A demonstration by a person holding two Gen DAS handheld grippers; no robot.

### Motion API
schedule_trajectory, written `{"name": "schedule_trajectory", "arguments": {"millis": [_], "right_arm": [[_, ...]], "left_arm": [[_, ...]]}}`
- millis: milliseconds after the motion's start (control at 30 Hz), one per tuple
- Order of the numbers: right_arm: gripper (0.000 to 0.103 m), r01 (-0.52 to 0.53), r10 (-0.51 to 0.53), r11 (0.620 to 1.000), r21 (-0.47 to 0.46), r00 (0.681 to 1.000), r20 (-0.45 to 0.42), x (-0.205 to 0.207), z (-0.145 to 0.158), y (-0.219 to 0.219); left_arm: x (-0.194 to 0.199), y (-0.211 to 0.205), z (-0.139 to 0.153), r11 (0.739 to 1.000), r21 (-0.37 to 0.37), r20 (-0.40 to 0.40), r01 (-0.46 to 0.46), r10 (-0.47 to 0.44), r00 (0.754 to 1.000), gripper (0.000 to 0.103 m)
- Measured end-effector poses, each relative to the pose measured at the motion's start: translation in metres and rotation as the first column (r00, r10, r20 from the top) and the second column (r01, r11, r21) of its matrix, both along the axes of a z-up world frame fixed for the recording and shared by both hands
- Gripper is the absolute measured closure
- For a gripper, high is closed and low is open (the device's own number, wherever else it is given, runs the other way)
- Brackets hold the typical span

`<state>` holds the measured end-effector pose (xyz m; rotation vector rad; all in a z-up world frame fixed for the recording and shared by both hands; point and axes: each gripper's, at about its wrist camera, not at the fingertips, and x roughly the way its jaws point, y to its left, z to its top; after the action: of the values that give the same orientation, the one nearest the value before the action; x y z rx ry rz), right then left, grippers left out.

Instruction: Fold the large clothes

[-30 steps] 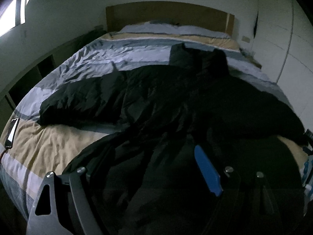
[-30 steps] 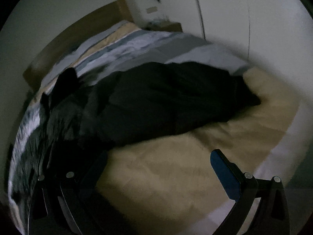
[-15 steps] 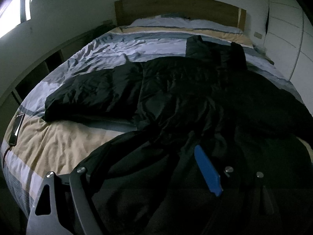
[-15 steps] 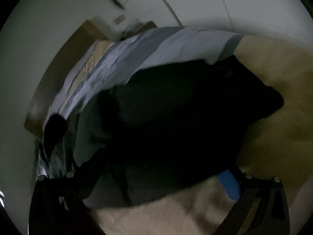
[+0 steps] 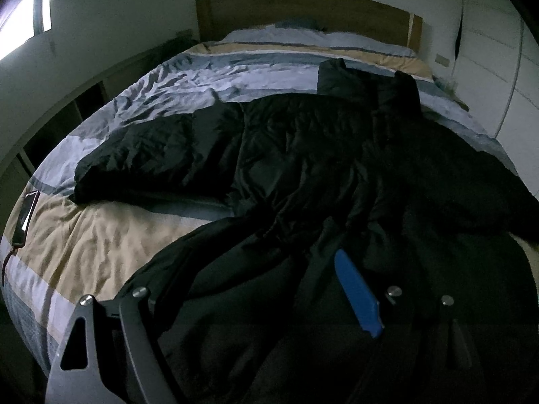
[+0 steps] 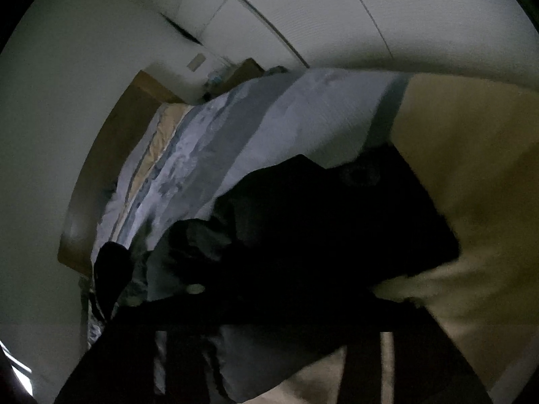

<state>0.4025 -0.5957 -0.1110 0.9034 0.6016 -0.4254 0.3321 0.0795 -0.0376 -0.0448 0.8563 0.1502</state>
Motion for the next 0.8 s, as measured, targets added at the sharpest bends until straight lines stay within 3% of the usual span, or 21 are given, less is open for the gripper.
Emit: {"name": "schedule_trajectory", "arguments": {"millis": [133, 400, 567, 800], "right_arm": [[0.084, -0.071, 0.073, 0.993, -0.091, 0.997, 0.02, 0.009, 0.035, 0.02], [0.087, -0.237, 0.258, 0.945, -0.224, 0.964, 0.067, 0.034, 0.102, 0.085], [0.087, -0.346, 0.383, 0.897, -0.276, 0.919, 0.093, 0.047, 0.139, 0.141], [0.087, -0.501, 0.548, 0.8, -0.331, 0.834, 0.061, 0.061, 0.156, 0.232]], "left_arm": [[-0.006, 0.004, 0.008, 1.0, -0.017, 0.017, -0.008, 0.008, 1.0, 0.02], [-0.028, 0.02, 0.031, 0.998, -0.058, 0.063, -0.028, 0.031, 0.998, 0.02], [-0.042, 0.031, 0.041, 0.996, -0.073, 0.075, -0.045, 0.051, 0.996, 0.02], [-0.06, 0.049, 0.052, 0.994, -0.089, 0.096, -0.065, 0.073, 0.993, 0.02]]}}
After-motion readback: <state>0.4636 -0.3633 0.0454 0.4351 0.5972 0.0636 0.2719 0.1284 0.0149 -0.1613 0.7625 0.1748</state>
